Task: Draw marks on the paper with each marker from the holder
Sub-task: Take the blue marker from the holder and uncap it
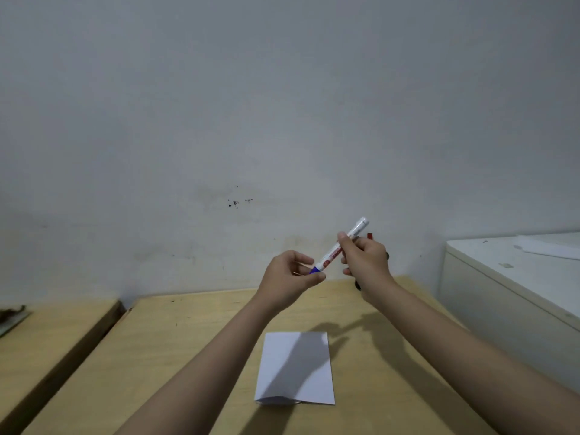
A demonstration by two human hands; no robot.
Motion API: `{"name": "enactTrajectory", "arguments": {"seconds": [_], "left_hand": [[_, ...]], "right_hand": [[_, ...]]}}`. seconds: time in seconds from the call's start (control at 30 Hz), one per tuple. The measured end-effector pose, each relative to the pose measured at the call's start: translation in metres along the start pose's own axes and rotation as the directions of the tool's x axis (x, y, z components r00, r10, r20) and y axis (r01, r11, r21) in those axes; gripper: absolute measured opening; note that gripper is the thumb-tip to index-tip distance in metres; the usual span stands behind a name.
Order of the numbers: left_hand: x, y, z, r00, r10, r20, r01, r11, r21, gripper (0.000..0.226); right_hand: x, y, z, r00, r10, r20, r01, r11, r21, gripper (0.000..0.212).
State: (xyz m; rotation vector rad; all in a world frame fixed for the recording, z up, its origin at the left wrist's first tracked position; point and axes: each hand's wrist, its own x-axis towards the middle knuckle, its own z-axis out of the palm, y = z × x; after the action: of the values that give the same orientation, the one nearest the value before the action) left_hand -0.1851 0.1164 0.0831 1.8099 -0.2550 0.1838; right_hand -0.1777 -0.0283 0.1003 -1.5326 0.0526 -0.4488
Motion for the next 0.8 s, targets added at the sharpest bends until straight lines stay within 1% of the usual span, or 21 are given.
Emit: {"name": "enactTrajectory", "arguments": {"seconds": [0.07,0.1,0.2,0.23,0.33,0.43,0.53,0.57,0.63,0.7,0.73,0.8], "left_hand": [[-0.003,-0.005,-0.006,1.0,0.012,-0.022,-0.011,1.0,0.024,0.02],[-0.004,-0.006,-0.007,0.999,0.019,-0.035,-0.018,1.0,0.023,0.018],[-0.008,-0.004,-0.007,0.997,0.049,-0.052,-0.048,0.999,0.021,0.014],[-0.009,-0.004,-0.006,0.997,0.053,-0.057,-0.051,0.998,0.03,0.014],[-0.012,-0.002,-0.006,0.999,0.032,-0.041,-0.03,0.998,0.048,0.008],[-0.012,0.0,-0.008,0.998,-0.052,0.032,0.054,0.998,-0.04,0.007],[-0.009,0.003,-0.013,0.979,-0.174,0.101,0.19,0.967,-0.167,0.007],[-0.007,0.003,-0.013,0.967,-0.218,0.131,0.242,0.947,-0.213,0.008],[-0.005,0.002,-0.014,0.934,-0.311,0.178,0.352,0.889,-0.294,0.013],[-0.003,-0.006,-0.016,0.91,-0.376,0.173,0.413,0.847,-0.334,0.014],[-0.002,-0.013,-0.019,0.91,-0.387,0.149,0.415,0.841,-0.347,0.012],[0.0,-0.03,-0.026,0.922,-0.384,0.045,0.376,0.864,-0.334,0.004]], "right_hand": [[-0.001,0.002,0.002,1.0,0.013,0.006,-0.013,1.0,0.015,0.032],[-0.001,0.003,0.002,0.999,0.032,0.035,-0.033,0.999,0.031,0.031],[-0.004,0.008,0.007,0.979,0.095,0.181,-0.103,0.994,0.037,0.031],[-0.005,0.01,0.008,0.973,0.099,0.21,-0.105,0.994,0.018,0.031],[-0.006,0.014,0.01,0.972,0.072,0.224,-0.076,0.997,0.007,0.03],[-0.003,0.018,0.009,0.963,0.03,0.266,-0.04,0.999,0.031,0.029],[-0.002,0.024,0.009,0.952,0.0,0.306,-0.021,0.998,0.066,0.027],[-0.001,0.025,0.01,0.951,-0.01,0.31,-0.023,0.995,0.101,0.026],[0.002,0.023,0.009,0.957,-0.016,0.289,-0.053,0.971,0.232,0.025],[0.01,0.016,0.003,0.97,-0.012,0.245,-0.078,0.932,0.354,0.025],[0.014,0.013,-0.001,0.974,-0.01,0.224,-0.08,0.919,0.385,0.025],[0.019,0.014,-0.008,0.978,-0.011,0.208,-0.069,0.925,0.374,0.025]]}}
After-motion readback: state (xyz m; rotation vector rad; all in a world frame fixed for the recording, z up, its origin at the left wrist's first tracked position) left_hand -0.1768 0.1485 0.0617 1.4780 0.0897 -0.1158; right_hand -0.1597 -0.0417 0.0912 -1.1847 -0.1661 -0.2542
